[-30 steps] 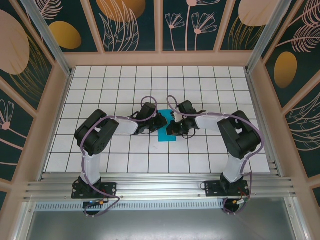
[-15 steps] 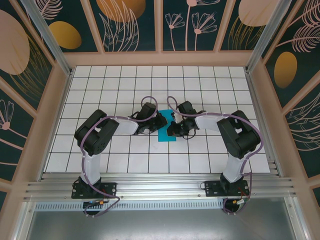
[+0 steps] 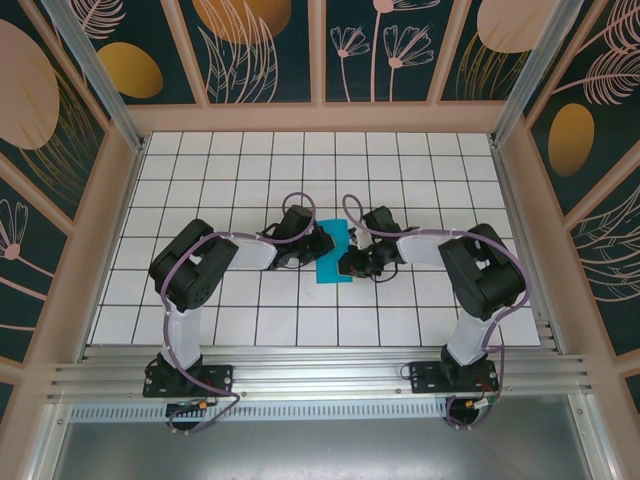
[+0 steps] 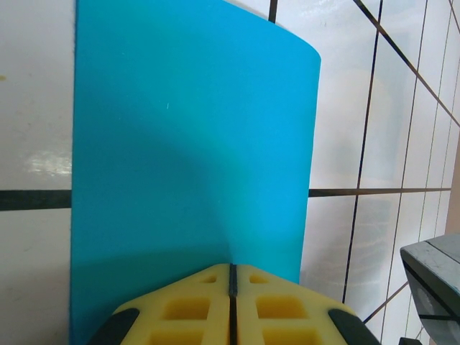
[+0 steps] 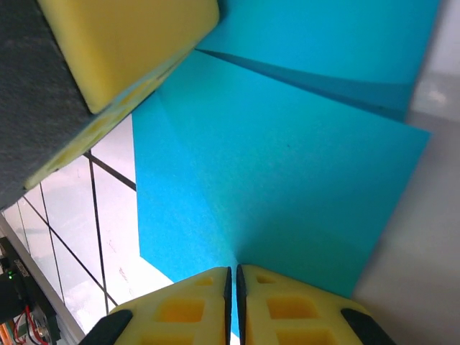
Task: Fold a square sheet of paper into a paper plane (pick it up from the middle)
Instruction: Fold the triangle a second time at the center of the table.
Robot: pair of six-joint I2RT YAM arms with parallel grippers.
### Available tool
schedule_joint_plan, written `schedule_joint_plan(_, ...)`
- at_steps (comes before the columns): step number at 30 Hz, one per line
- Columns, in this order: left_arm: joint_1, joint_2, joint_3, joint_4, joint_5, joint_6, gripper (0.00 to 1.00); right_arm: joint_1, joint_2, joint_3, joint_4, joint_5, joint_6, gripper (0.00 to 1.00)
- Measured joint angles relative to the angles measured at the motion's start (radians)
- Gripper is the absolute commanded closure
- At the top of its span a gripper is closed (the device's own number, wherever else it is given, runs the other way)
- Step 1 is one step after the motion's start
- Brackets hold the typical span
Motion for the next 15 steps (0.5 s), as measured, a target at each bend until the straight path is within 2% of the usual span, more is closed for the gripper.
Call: schedule_joint_plan(15,0.000,0.000,0.000,-0.001,-0.002,0.005,0.89,-0.026,-0.013,-0.045,0.044,-0.028,0.023,0.89)
